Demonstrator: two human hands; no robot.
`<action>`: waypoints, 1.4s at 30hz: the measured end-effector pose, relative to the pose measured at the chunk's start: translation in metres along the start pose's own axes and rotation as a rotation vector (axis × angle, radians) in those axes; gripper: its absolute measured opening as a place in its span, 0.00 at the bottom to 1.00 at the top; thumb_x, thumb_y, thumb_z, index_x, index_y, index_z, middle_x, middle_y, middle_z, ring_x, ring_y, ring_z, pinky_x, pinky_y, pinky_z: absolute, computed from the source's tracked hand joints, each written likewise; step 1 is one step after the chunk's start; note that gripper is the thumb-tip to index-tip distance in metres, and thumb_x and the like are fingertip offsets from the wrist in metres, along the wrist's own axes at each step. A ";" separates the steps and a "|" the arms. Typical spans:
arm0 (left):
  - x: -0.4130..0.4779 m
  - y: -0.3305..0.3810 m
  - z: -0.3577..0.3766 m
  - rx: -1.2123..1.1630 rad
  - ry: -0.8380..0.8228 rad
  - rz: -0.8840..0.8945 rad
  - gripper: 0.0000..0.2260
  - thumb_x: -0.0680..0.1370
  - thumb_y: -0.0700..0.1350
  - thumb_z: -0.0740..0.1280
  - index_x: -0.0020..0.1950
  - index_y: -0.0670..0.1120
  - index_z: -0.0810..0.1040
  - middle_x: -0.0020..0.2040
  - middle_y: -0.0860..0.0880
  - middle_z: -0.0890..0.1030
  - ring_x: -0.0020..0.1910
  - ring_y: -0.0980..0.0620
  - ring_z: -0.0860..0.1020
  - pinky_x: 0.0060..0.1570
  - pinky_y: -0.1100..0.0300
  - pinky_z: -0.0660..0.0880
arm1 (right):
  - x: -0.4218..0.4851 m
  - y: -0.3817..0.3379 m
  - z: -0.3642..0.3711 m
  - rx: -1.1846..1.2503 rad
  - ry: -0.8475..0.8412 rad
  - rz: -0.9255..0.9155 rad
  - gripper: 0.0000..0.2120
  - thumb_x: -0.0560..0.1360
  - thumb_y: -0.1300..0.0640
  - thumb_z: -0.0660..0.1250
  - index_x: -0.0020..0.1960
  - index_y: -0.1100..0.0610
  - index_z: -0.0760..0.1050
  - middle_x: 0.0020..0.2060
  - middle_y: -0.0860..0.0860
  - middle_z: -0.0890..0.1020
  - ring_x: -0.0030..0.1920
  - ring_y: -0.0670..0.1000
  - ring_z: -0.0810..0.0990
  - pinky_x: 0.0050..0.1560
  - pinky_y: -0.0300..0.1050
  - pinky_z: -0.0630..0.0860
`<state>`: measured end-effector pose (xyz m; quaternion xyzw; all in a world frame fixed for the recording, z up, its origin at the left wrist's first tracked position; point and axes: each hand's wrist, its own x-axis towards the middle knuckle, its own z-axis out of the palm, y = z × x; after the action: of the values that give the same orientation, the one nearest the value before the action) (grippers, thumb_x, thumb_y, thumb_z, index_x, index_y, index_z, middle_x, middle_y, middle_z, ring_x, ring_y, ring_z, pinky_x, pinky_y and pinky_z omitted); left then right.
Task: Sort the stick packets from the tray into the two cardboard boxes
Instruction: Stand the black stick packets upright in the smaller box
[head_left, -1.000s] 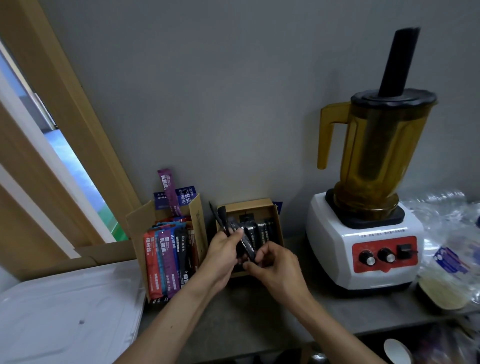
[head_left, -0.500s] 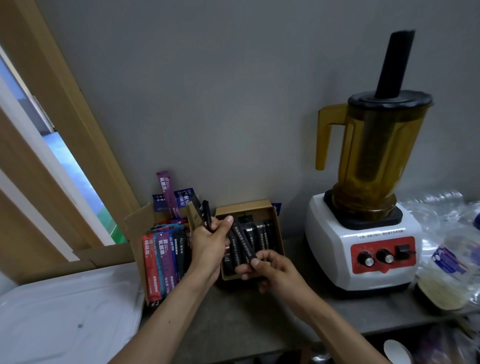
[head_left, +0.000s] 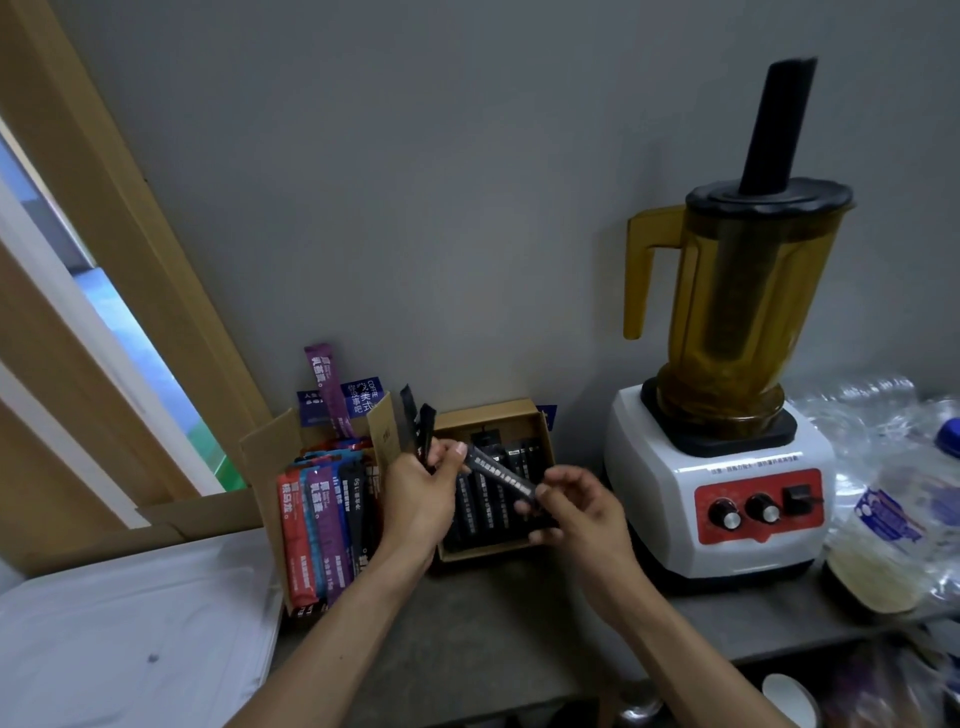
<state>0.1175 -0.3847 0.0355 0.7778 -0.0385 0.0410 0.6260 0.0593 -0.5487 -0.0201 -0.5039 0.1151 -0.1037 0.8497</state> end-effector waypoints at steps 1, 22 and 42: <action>-0.003 -0.003 0.000 0.054 -0.035 -0.004 0.10 0.82 0.47 0.67 0.42 0.52 0.82 0.44 0.49 0.87 0.51 0.51 0.85 0.53 0.44 0.82 | 0.002 -0.004 -0.001 0.028 0.054 -0.028 0.11 0.78 0.65 0.70 0.60 0.60 0.76 0.50 0.57 0.84 0.45 0.54 0.86 0.36 0.42 0.81; 0.019 -0.015 0.021 0.066 -0.233 -0.205 0.17 0.81 0.60 0.64 0.61 0.49 0.72 0.44 0.51 0.76 0.41 0.53 0.76 0.41 0.58 0.73 | 0.038 -0.018 0.014 -1.288 0.185 -0.504 0.14 0.78 0.52 0.72 0.64 0.48 0.79 0.51 0.45 0.87 0.52 0.48 0.86 0.51 0.49 0.82; -0.004 -0.033 0.010 -0.111 -0.216 -0.163 0.11 0.86 0.44 0.58 0.63 0.51 0.78 0.43 0.50 0.76 0.37 0.55 0.74 0.32 0.66 0.71 | 0.033 0.004 0.008 -0.980 0.051 -0.434 0.07 0.78 0.52 0.72 0.56 0.48 0.82 0.45 0.44 0.86 0.45 0.40 0.85 0.44 0.38 0.84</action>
<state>0.1175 -0.3878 0.0006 0.7424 -0.0446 -0.0961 0.6615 0.0932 -0.5496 -0.0223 -0.8512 0.0640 -0.2232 0.4707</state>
